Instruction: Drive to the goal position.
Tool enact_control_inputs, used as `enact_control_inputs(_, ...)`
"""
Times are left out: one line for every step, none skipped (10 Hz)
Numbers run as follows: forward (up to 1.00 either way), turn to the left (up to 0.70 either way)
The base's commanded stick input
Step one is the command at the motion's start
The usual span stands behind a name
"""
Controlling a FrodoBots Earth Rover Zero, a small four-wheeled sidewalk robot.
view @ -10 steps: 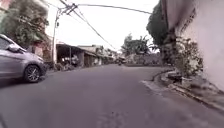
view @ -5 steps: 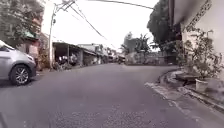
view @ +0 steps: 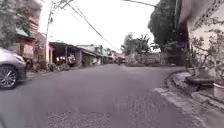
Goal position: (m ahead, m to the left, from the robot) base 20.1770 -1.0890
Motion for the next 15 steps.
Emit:
enact_control_inputs(1.0,-0.04)
enact_control_inputs(1.0,-0.27)
enact_control_inputs(1.0,-0.11)
enact_control_inputs(1.0,0.0)
enact_control_inputs(1.0,0.0)
enact_control_inputs(1.0,0.0)
enact_control_inputs(1.0,0.0)
enact_control_inputs(1.0,0.0)
enact_control_inputs(1.0,0.0)
enact_control_inputs(1.0,0.0)
enact_control_inputs(1.0,0.0)
enact_control_inputs(1.0,0.0)
enact_control_inputs(1.0,0.0)
enact_control_inputs(1.0,0.0)
enact_control_inputs(1.0,0.0)
